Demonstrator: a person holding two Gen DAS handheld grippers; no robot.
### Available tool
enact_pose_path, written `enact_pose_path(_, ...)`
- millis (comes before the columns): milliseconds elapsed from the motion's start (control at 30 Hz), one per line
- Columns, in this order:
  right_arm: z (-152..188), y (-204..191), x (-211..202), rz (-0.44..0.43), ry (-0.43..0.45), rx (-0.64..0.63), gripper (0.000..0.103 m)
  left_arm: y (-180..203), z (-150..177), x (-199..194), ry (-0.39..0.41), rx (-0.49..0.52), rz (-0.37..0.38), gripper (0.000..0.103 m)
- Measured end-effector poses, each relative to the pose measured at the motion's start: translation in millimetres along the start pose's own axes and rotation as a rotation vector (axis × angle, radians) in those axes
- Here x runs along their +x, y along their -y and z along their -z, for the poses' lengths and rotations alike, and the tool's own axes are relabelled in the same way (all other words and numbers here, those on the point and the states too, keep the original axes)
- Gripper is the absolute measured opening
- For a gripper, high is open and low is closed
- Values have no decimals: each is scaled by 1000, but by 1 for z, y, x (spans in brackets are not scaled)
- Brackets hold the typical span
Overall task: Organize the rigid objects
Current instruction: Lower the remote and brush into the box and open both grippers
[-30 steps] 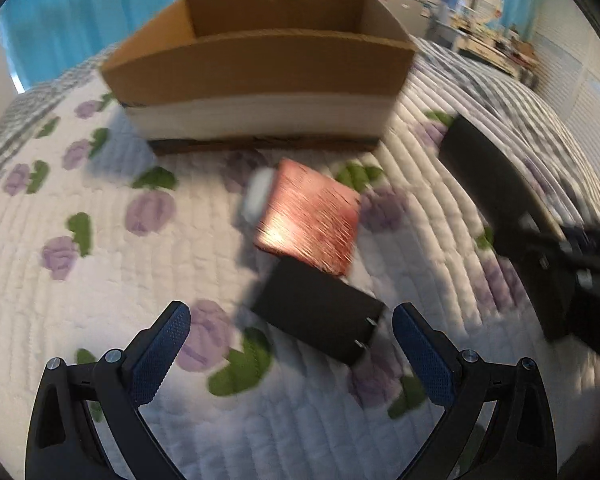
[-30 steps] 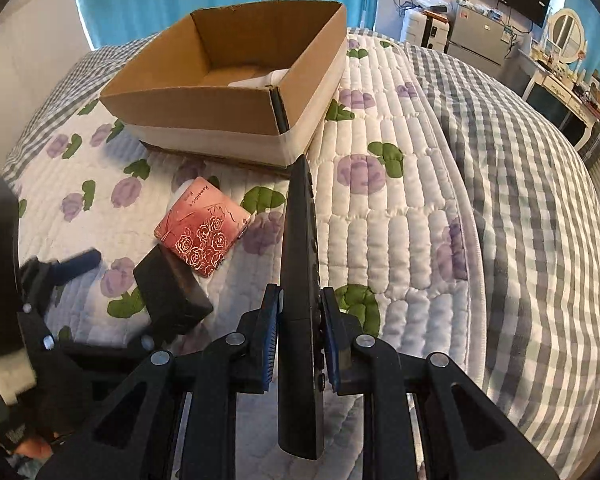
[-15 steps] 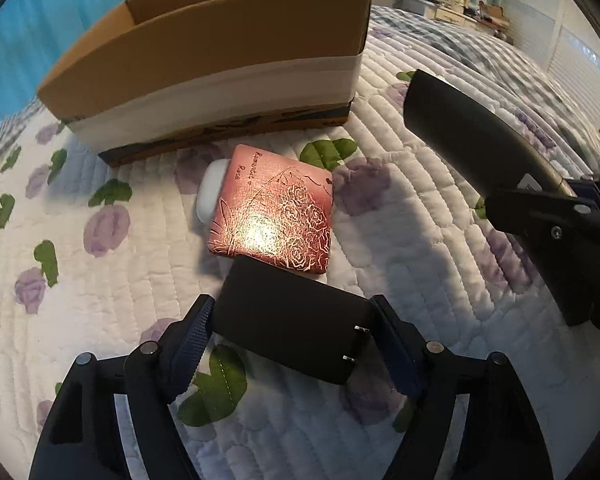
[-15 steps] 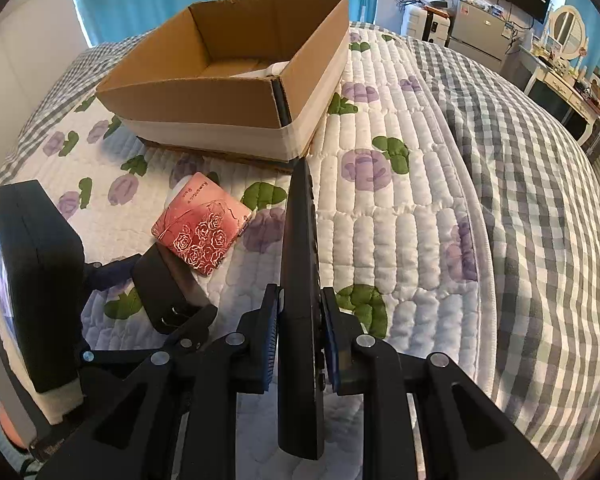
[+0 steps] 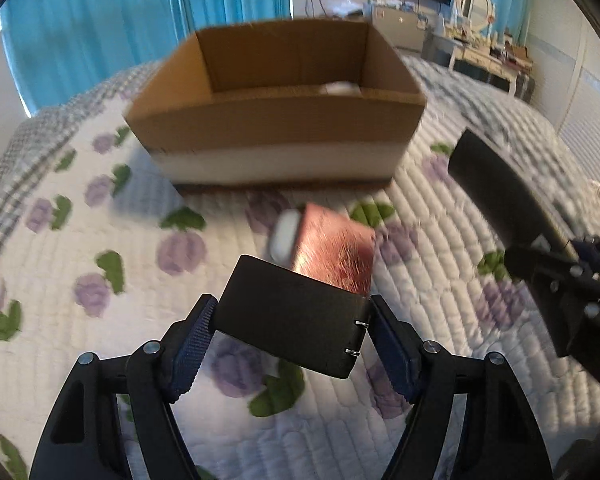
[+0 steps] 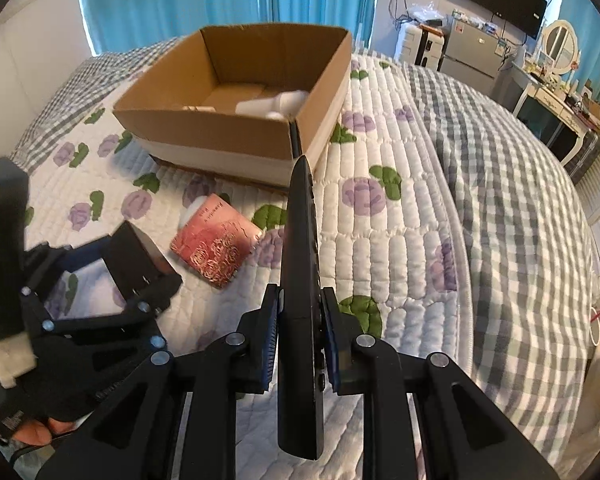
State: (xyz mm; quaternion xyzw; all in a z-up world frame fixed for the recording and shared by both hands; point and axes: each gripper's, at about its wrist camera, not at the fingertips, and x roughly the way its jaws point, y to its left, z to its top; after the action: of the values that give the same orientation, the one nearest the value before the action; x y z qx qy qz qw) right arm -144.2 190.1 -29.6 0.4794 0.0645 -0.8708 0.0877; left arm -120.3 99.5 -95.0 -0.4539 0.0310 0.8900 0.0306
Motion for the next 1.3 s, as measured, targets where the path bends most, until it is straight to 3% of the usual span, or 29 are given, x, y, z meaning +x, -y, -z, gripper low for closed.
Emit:
enact_pose_path(367, -21, -17, -60, -5, 106, -33, 19, -42, -47, -63, 177, -5, -6, 77)
enact_pose_path(700, -92, -31, -94, -13, 238, -78, 19, -60, -104, -92, 295, -16, -26, 76)
enact_pose_path(1033, -176, -32, -59, -20, 298, -79, 19, -71, -183, -37, 313, -30, -35, 76)
enact_pose_path(1300, -212, -15, 5, -9, 262, -68, 19, -79, -200, 41, 241, 21, -82, 76)
